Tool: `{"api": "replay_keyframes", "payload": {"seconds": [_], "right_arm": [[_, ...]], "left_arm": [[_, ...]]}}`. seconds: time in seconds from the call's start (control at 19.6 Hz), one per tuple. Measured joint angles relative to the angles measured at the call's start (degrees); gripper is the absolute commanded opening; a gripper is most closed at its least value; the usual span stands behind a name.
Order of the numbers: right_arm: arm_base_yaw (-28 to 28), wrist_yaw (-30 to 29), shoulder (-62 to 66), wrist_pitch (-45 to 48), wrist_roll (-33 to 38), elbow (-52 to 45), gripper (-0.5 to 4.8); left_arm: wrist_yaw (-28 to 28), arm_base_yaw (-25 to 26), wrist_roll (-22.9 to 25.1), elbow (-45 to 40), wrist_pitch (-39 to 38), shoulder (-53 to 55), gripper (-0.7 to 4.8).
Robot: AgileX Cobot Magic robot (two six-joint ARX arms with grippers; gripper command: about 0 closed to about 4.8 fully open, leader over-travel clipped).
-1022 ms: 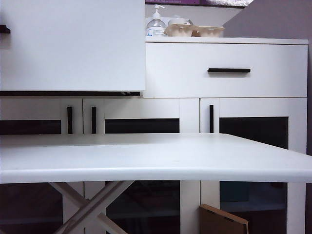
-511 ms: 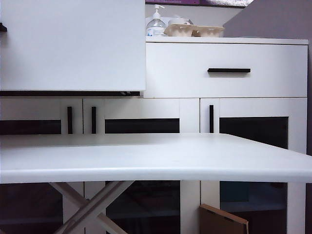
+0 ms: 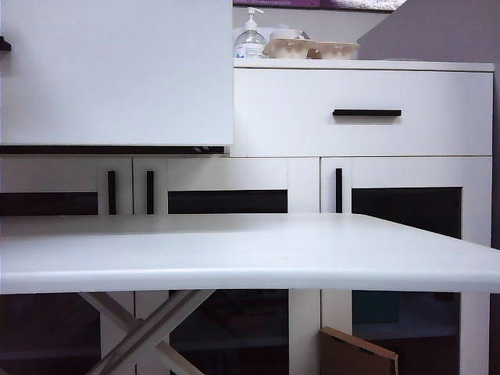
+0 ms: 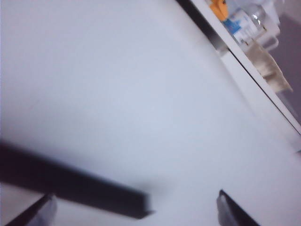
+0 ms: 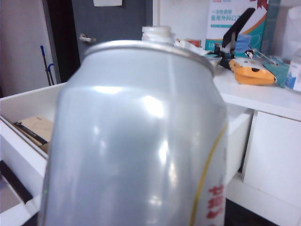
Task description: Pick up a can of beer from the white table, open the left drawer, place the beer inside the drawer, and finally close the drawer.
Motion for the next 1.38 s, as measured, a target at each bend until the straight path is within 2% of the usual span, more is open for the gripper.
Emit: {"api": "replay_keyframes", "payload": {"seconds": [0.2,0.41,0.56,0.61,0.87,0.92,1.07,1.28,1.38], "right_arm": [[0.0,0.1,2.8,1.7,0.0,2.1,1.92],[0.0,0.0,7.4,1.8,0.0,7.3,1.92],[0.1,-1.2,11.5,1.6,0.0,12.0,1.87],[0.1,-1.9,13.3,1.6,0.0,14.3,1.87],[0.1,-4.0,23.3,0.5,1.3,25.1,1.87],[0.1,-5.1,25.5,0.0,2.0,27.4,1.87],[1.5,-5.6,31.3,-1.8,3.0,35.1,1.87],[3.8,-6.3,39.5,-2.9,3.0,45.4,1.88],[4.7,-6.3,43.4,-6.3,3.0,49.0,1.88]], "left_arm": [[0.0,0.0,1.3,6.2,-12.0,-1.3,4.79],[-1.9,0.0,5.6,11.9,-15.0,-1.4,4.76],[-2.6,0.0,10.4,15.6,-15.2,-1.4,3.03],[-2.5,0.0,11.9,16.7,-15.1,-1.4,2.6],[0.7,0.0,18.5,19.8,-15.0,-1.5,0.73],[2.1,0.0,18.9,19.8,-14.5,-1.5,0.52],[4.8,0.0,19.1,19.8,-14.0,-1.4,0.51],[5.2,0.0,19.0,19.8,-12.8,-1.5,0.51],[5.2,0.0,19.0,20.3,-12.7,-1.4,0.51]]}}
